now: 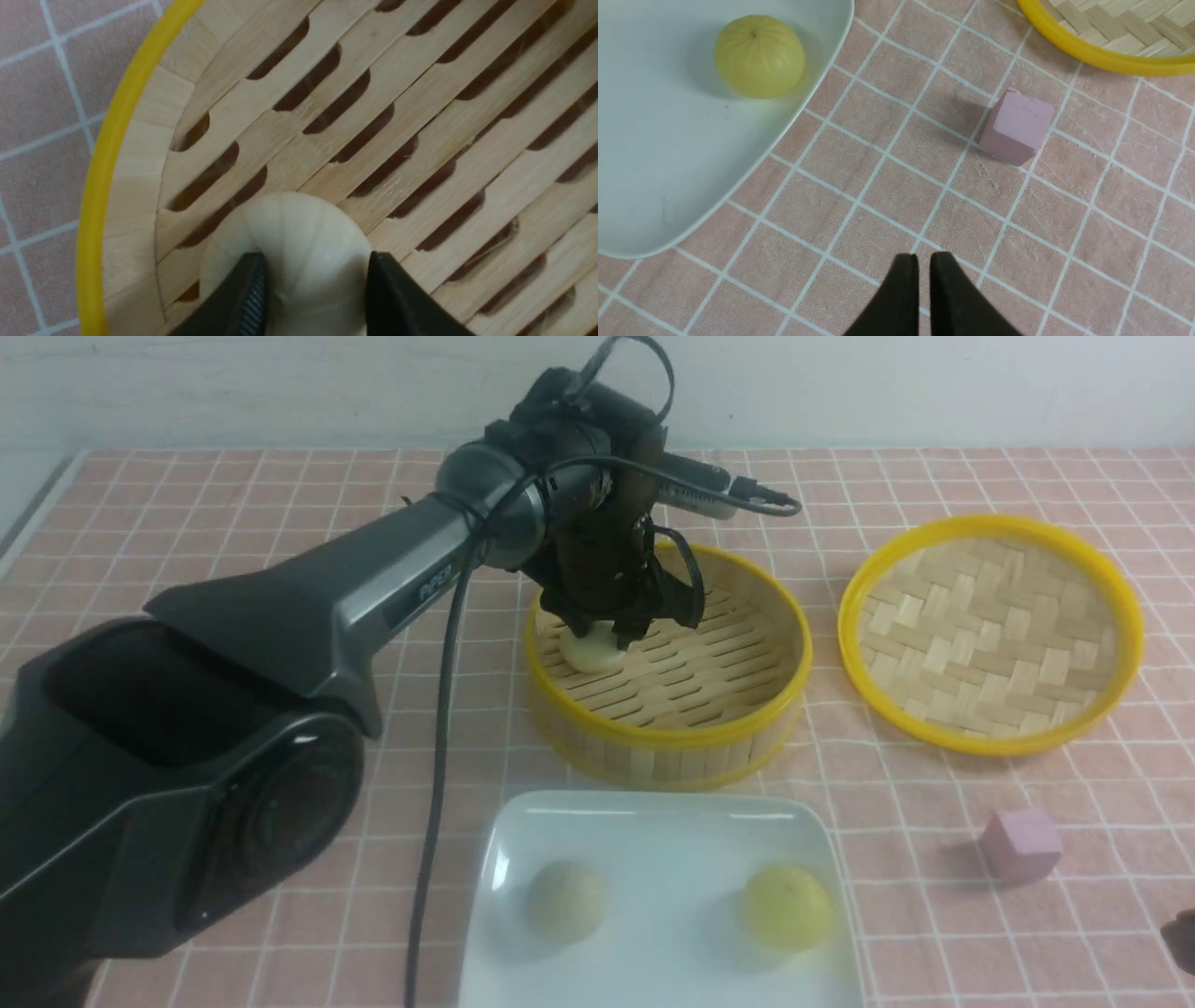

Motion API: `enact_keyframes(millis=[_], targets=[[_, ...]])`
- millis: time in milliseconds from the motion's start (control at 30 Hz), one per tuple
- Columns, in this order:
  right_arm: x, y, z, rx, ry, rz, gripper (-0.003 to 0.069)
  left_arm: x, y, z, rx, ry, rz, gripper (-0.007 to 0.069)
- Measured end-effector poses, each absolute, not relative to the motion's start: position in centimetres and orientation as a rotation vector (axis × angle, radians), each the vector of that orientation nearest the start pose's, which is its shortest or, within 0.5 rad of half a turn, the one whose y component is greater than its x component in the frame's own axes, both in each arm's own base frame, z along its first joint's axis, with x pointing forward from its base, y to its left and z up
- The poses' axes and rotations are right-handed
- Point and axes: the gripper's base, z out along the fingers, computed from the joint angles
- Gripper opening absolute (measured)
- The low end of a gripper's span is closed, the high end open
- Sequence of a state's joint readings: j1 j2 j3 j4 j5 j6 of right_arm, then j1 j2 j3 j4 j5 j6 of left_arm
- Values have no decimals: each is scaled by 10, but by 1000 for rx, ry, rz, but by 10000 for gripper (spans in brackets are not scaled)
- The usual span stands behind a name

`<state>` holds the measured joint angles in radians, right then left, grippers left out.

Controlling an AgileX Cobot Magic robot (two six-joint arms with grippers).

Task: Put the steamed buns into the plate on the pink tablecloth.
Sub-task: 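Reach into the bamboo steamer and grasp a bun with the left gripper, then carry the bun from the bamboo steamer to the plate with the left gripper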

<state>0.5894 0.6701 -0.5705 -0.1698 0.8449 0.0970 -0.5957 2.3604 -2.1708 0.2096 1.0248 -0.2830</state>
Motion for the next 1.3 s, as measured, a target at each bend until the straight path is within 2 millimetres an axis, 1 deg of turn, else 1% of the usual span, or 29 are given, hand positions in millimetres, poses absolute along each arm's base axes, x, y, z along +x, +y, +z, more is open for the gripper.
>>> enact_keyframes(millis=[100, 133, 167, 200, 233, 300, 367, 400, 433, 467, 500, 533, 567, 600, 633, 700, 733, 800, 867, 900, 933, 967, 1000, 1033, 1100, 1133, 1233, 1300], targets=[[100, 53, 280, -665, 2321, 110, 38, 439, -278, 211, 480, 2613, -13, 102], [100, 53, 280, -665, 2321, 110, 39, 437, -278, 213, 480, 2613, -16, 62], [100, 53, 280, -665, 2321, 110, 40, 435, -278, 216, 479, 2619, -17, 39], [100, 53, 280, -665, 2321, 110, 42, 432, -278, 222, 477, 2625, -20, 29], [100, 53, 280, -665, 2321, 110, 42, 431, -278, 224, 476, 2627, -21, 28], [100, 53, 280, -665, 2321, 110, 46, 417, -279, 245, 480, 2654, -35, 27], [101, 53, 280, -665, 2320, 111, 48, 400, -279, 276, 512, 2641, -46, 27], [101, 53, 280, -665, 2320, 111, 48, 399, -278, 280, 513, 2634, -49, 27], [101, 53, 280, -665, 2320, 111, 49, 389, -277, 299, 537, 2611, -58, 27], [101, 53, 280, -665, 2320, 111, 50, 371, -274, 335, 575, 2545, -98, 27], [101, 53, 280, -665, 2320, 111, 50, 371, -275, 335, 578, 2546, -98, 27], [101, 53, 280, -665, 2319, 111, 52, 360, -273, 354, 591, 2506, -119, 27], [101, 53, 280, -665, 2319, 111, 54, 347, -268, 377, 598, 2459, -148, 27], [101, 53, 280, -665, 2319, 111, 57, 337, -266, 392, 603, 2429, -172, 27], [101, 54, 280, -664, 2318, 112, 59, 325, -266, 405, 613, 2403, -206, 27], [101, 54, 280, -664, 2317, 112, 61, 309, -265, 417, 638, 2382, -242, 27], [101, 54, 280, -664, 2317, 112, 61, 307, -265, 416, 644, 2389, -244, 27], [101, 54, 280, -664, 2317, 112, 62, 286, -274, 406, 717, 2430, -275, 27], [101, 54, 280, -664, 2317, 112, 64, 272, -285, 381, 800, 2505, -265, 29], [101, 54, 280, -664, 2317, 112, 64, 270, -287, 375, 817, 2522, -257, 29], [101, 54, 280, -664, 2317, 112, 67, 261, -294, 347, 885, 2593, -210, 30], [101, 54, 280, -664, 2317, 112, 69, 255, -298, 333, 927, 2624, -177, 31], [101, 54, 280, -664, 2317, 112, 71, 251, -301, 314, 970, 2662, -127, 31], [101, 54, 280, -664, 2317, 112, 73, 248, -303, 295, 995, 2698, -73, 33], [101, 54, 280, -664, 2317, 112, 77, 247, -304, 270, 1001, 2731, -17, 33], [101, 54, 280, -664, 2318, 113, 80, 249, -304, 252, 977, 2752, 14, 33], [101, 54, 280, -663, 2318, 114, 82, 253, -305, 233, 919, 2757, 44, 38], [101, 54, 280, -663, 2319, 117, 82, 256, -308, 229, 880, 2743, 29, 41]])
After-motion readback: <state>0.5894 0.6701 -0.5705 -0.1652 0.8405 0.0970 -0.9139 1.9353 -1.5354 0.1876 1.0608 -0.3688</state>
